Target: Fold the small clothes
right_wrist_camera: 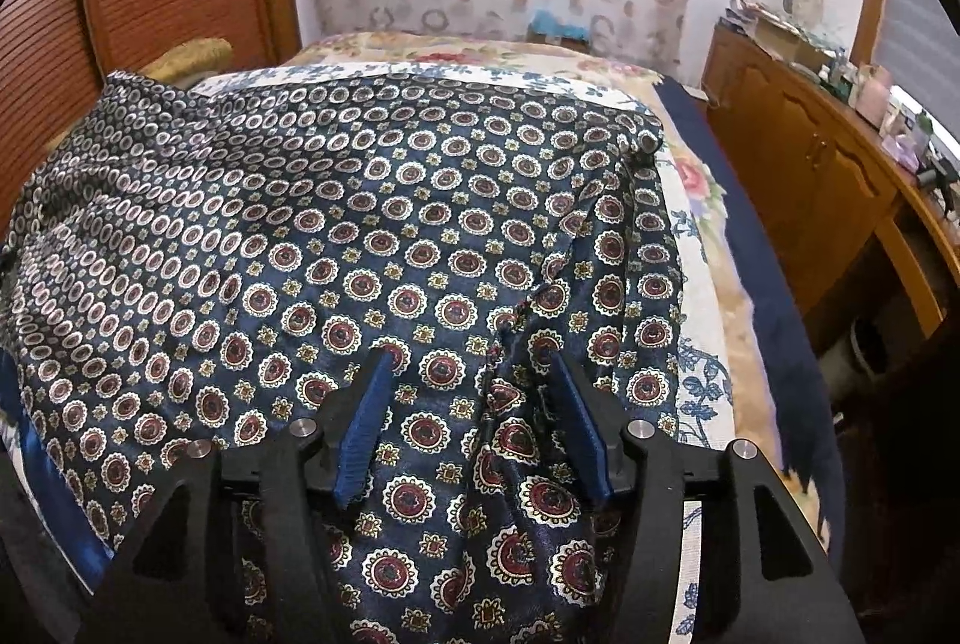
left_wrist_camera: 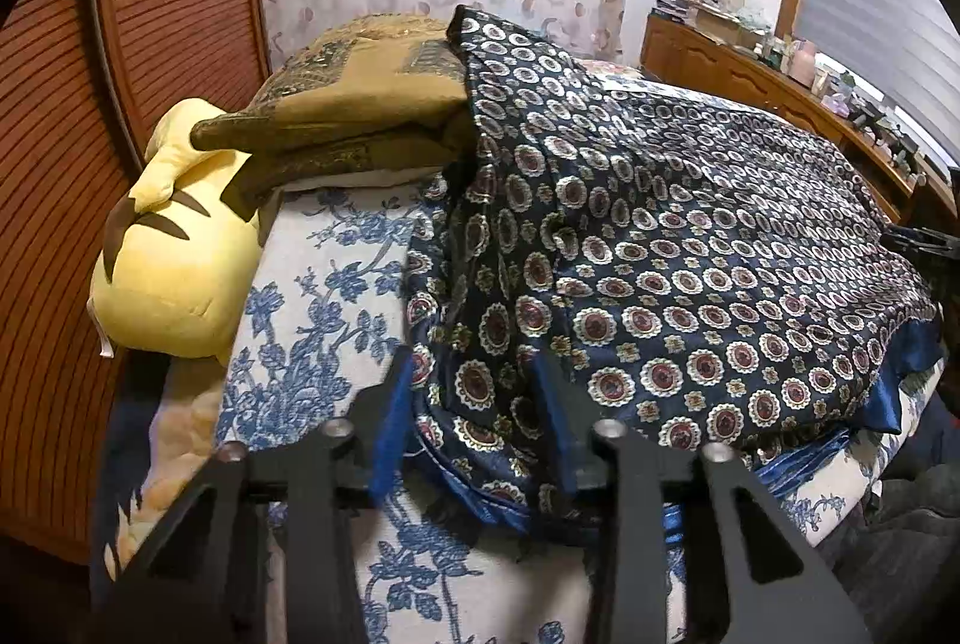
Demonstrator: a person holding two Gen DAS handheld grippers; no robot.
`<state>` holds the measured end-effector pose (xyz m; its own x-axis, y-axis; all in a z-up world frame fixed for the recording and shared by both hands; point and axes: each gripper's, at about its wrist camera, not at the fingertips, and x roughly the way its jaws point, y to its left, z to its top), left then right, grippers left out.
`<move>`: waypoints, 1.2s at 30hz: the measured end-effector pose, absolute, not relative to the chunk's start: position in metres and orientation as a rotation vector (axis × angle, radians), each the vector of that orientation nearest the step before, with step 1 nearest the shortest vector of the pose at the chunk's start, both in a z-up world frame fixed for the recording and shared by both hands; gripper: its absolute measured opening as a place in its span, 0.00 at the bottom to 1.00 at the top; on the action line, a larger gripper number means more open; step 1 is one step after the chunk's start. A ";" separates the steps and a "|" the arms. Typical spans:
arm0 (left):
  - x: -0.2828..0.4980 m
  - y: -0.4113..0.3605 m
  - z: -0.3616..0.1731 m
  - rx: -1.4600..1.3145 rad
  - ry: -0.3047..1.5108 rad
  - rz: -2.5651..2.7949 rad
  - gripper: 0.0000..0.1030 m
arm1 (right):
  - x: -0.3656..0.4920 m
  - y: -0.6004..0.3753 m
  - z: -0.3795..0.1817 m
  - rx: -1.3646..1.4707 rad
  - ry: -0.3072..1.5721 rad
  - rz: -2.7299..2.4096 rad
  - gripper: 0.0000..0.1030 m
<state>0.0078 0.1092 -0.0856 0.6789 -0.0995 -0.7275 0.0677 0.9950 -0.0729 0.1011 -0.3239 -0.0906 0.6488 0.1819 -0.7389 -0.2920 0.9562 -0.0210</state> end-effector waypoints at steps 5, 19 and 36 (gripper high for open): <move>0.010 0.107 -0.085 -0.056 0.814 -0.113 0.22 | 0.101 -0.322 -0.091 -0.141 0.821 0.267 0.57; 0.013 0.092 -0.072 -0.101 0.764 -0.201 0.01 | 0.101 -0.326 -0.091 -0.131 0.822 0.269 0.59; 0.040 0.038 0.024 -0.072 0.532 -0.381 0.01 | 0.102 -0.326 -0.092 -0.131 0.829 0.287 0.65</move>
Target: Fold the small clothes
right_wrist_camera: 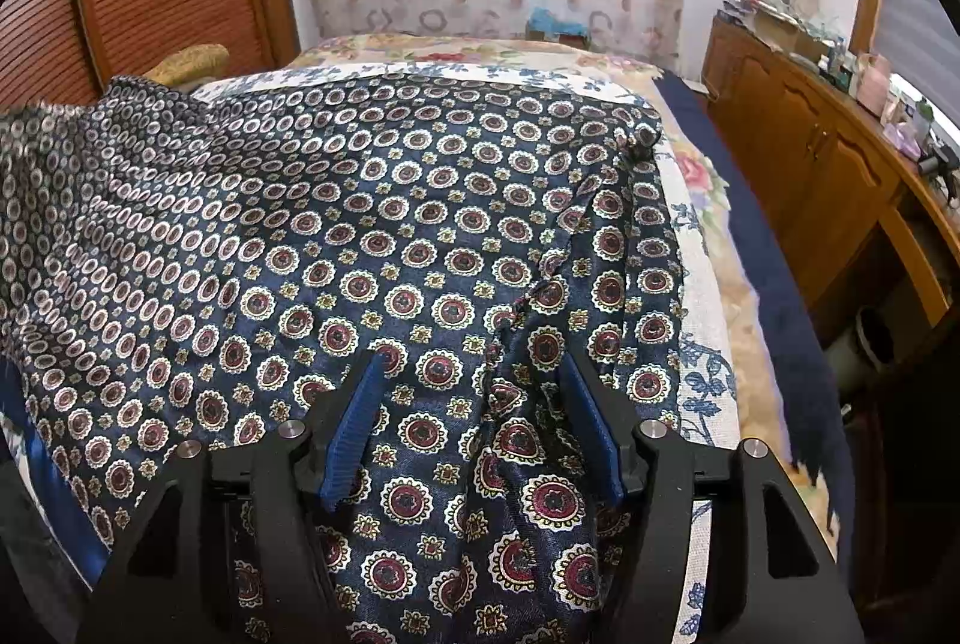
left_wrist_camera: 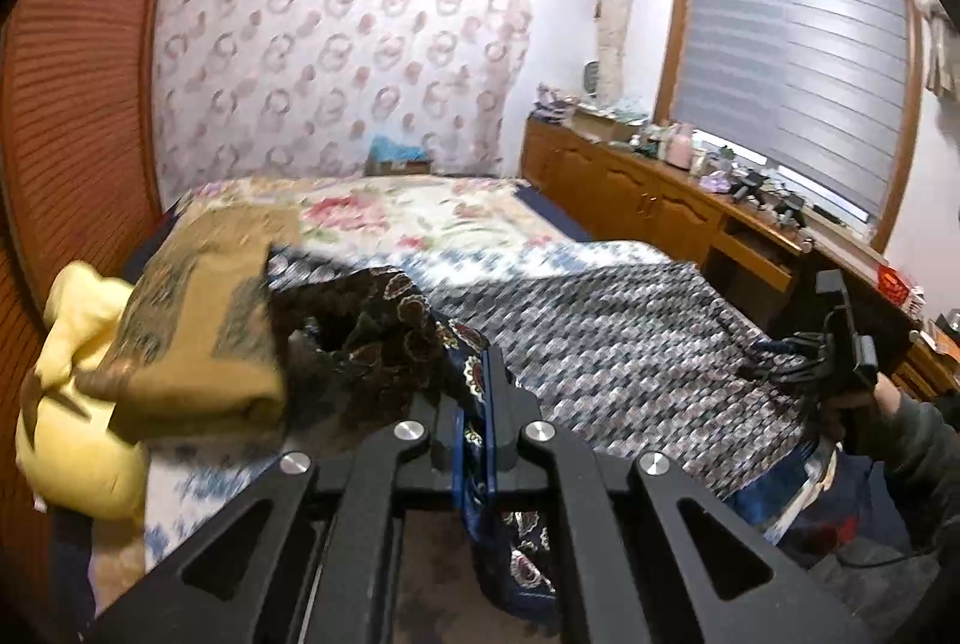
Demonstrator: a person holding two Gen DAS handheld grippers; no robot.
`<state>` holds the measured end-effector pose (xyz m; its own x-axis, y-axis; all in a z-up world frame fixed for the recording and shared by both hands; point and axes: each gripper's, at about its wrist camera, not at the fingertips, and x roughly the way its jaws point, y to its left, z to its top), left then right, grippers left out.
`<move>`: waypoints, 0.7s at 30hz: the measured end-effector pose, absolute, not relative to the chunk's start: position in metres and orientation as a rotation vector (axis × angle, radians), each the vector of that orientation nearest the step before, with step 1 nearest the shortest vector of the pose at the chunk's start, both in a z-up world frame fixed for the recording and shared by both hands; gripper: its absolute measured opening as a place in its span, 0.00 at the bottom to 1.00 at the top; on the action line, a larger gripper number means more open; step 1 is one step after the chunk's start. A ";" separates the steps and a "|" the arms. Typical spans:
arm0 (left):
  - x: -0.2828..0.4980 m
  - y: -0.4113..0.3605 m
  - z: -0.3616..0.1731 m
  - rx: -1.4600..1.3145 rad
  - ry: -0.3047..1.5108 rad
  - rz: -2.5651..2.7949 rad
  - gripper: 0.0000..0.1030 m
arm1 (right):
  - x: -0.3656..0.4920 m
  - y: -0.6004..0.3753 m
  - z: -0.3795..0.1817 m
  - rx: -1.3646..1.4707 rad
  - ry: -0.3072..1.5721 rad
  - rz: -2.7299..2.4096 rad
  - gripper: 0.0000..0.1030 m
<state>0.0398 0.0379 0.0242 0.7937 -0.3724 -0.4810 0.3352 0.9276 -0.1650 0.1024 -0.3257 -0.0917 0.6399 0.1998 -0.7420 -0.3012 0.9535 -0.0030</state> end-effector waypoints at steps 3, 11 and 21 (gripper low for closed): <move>0.046 0.023 0.034 -0.054 0.517 -0.415 0.01 | 0.103 -0.324 -0.092 -0.135 0.832 0.295 0.67; 0.064 -0.023 0.048 -0.013 0.511 -0.514 0.01 | 0.103 -0.324 -0.092 -0.133 0.833 0.303 0.67; 0.078 -0.081 0.075 0.055 0.494 -0.653 0.01 | 0.094 -0.323 -0.087 -0.150 0.822 0.279 0.65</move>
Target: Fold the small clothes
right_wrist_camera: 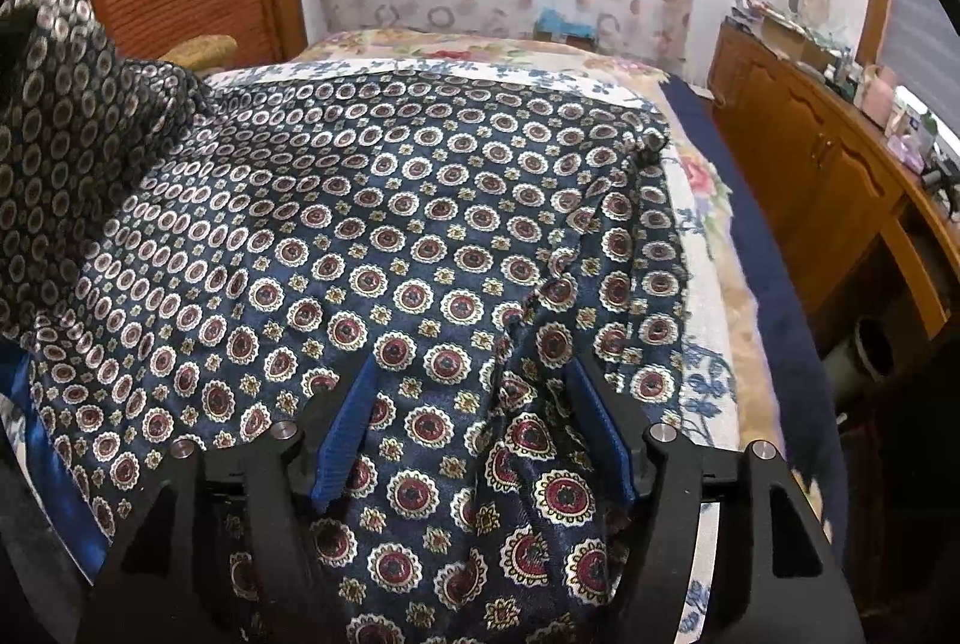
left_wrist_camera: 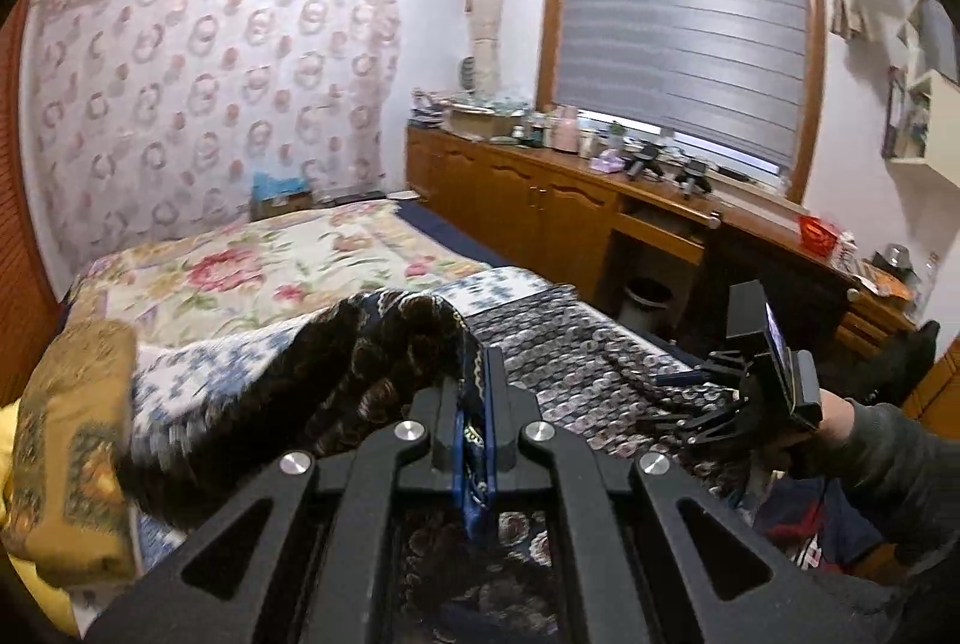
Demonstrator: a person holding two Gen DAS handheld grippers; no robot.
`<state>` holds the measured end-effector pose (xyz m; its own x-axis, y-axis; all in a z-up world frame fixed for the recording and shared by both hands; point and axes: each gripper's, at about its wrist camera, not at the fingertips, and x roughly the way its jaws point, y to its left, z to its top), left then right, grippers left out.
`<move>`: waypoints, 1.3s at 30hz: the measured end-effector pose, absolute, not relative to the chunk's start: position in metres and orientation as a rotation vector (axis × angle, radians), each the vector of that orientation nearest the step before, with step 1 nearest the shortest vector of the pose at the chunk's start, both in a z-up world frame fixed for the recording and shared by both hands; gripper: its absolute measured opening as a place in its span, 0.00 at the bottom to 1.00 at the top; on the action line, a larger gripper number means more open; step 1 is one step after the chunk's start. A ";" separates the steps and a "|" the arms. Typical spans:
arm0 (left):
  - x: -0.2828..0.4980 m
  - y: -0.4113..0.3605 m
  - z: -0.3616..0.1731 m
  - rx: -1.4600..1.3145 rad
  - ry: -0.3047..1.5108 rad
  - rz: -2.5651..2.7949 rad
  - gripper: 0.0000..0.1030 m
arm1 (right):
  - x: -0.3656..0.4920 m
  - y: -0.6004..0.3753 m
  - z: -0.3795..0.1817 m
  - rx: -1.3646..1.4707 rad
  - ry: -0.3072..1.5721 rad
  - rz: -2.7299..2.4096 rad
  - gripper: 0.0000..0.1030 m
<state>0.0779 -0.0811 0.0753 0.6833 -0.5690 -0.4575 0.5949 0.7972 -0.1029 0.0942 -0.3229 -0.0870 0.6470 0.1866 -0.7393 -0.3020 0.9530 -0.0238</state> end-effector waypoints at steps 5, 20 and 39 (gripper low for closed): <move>0.082 -0.106 0.080 0.064 0.505 -0.706 0.01 | 0.075 -0.332 -0.065 -0.091 0.759 0.292 0.62; 0.085 -0.107 0.045 0.072 0.600 -0.654 0.47 | 0.063 -0.319 -0.040 -0.073 0.696 0.338 0.62; 0.076 -0.014 0.007 -0.014 0.628 -0.407 0.48 | 0.081 -0.235 -0.061 -0.204 0.769 0.533 0.62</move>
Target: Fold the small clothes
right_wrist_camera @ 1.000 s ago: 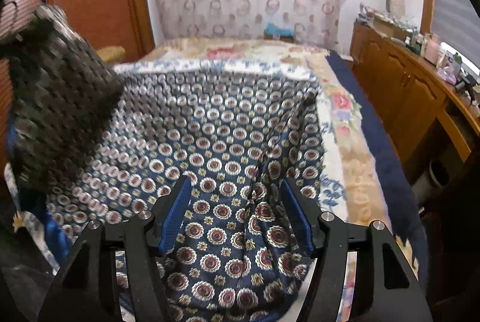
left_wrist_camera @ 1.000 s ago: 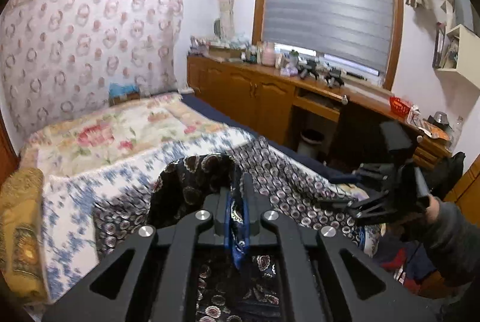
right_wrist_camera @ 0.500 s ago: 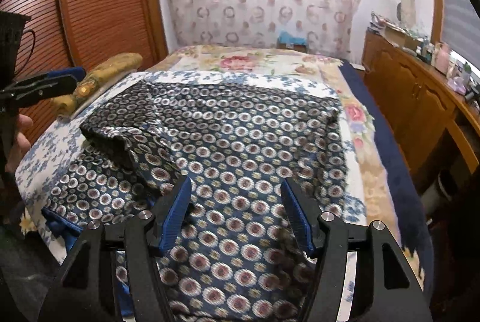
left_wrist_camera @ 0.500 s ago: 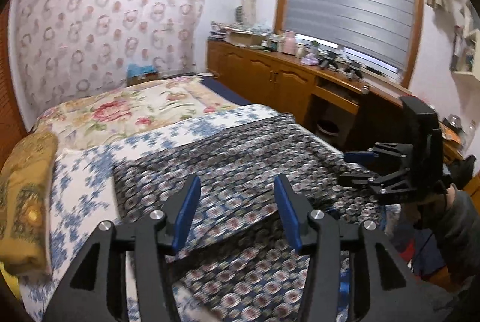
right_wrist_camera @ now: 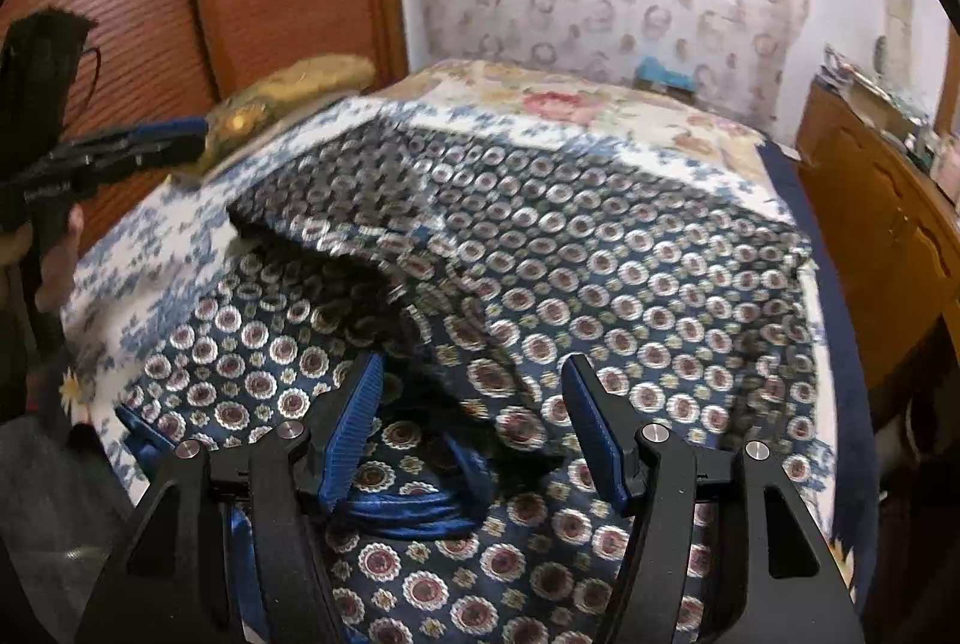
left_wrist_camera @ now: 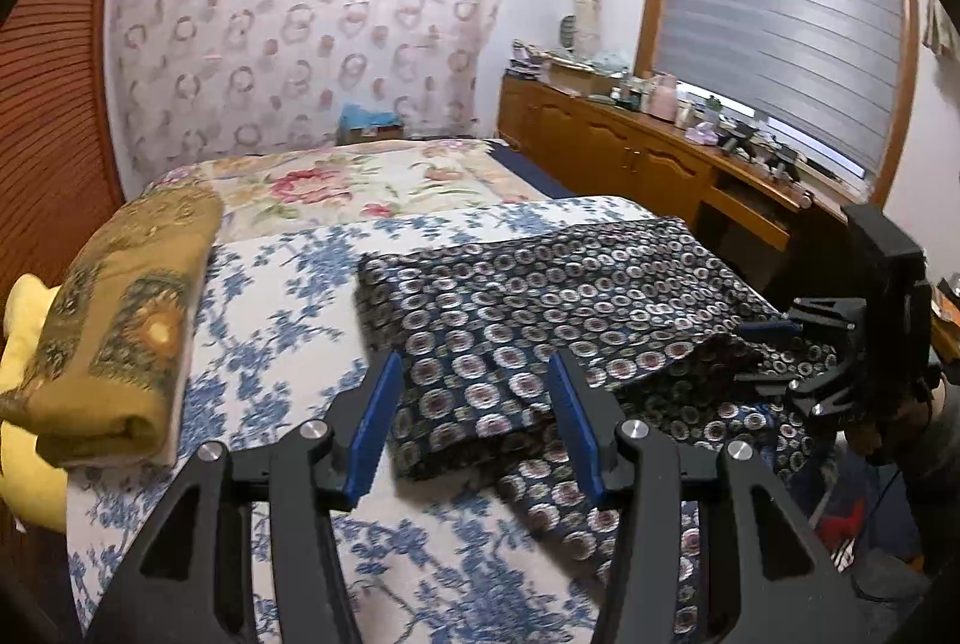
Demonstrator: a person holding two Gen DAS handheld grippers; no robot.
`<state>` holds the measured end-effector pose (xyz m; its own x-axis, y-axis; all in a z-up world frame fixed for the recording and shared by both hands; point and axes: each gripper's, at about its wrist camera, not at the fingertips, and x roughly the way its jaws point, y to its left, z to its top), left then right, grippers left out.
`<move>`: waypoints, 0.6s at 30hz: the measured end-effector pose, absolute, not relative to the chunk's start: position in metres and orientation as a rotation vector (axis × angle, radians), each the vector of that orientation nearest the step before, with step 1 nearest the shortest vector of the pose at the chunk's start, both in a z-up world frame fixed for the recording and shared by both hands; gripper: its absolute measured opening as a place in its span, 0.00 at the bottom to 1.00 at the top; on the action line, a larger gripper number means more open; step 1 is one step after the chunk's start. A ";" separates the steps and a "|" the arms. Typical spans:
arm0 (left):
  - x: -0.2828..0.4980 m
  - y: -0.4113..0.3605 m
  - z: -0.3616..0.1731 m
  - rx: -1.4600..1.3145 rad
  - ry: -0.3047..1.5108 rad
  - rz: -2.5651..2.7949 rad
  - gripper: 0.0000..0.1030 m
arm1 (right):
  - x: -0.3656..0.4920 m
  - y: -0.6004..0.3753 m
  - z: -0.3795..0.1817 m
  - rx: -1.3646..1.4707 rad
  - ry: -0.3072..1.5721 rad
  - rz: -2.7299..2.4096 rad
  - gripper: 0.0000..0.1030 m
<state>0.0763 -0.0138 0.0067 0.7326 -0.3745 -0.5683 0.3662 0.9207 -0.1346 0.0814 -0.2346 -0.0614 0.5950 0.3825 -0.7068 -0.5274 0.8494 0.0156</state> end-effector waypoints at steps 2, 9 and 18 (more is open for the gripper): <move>0.076 -0.009 0.004 -0.023 0.628 -0.396 0.48 | 0.087 -0.229 -0.069 -0.226 0.790 0.531 0.62; 0.077 -0.004 -0.001 -0.030 0.632 -0.383 0.48 | 0.092 -0.223 -0.080 -0.273 0.811 0.565 0.10; 0.073 -0.008 -0.001 -0.031 0.620 -0.389 0.48 | 0.061 -0.260 -0.047 -0.135 0.668 0.530 0.04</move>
